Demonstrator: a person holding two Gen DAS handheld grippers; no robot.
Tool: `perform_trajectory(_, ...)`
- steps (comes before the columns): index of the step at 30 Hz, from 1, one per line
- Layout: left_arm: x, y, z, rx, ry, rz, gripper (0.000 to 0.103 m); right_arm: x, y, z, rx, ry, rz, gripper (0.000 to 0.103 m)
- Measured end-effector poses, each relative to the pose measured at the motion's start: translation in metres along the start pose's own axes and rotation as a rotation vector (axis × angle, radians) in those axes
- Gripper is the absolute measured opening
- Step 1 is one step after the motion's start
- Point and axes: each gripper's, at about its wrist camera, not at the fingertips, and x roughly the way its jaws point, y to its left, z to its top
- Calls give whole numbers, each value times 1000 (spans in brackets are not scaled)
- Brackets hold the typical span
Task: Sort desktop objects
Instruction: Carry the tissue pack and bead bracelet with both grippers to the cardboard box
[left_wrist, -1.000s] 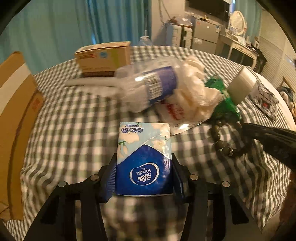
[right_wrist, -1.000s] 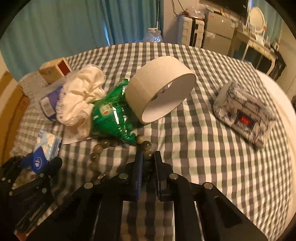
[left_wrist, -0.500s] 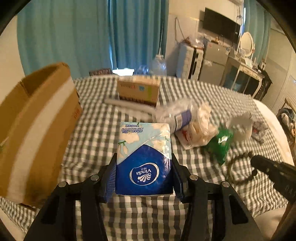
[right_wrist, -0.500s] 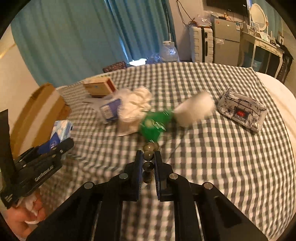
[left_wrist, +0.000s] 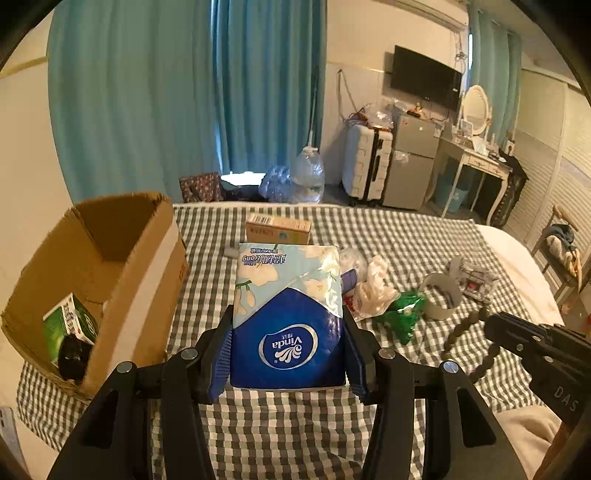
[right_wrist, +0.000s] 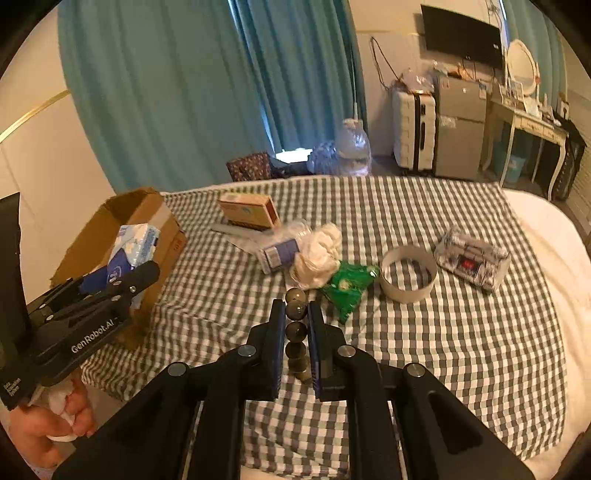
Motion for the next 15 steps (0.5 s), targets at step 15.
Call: perform_trajectory(15,-47,40,21,-26,-72,33,52,-34,67,34,-109,-73,61,11)
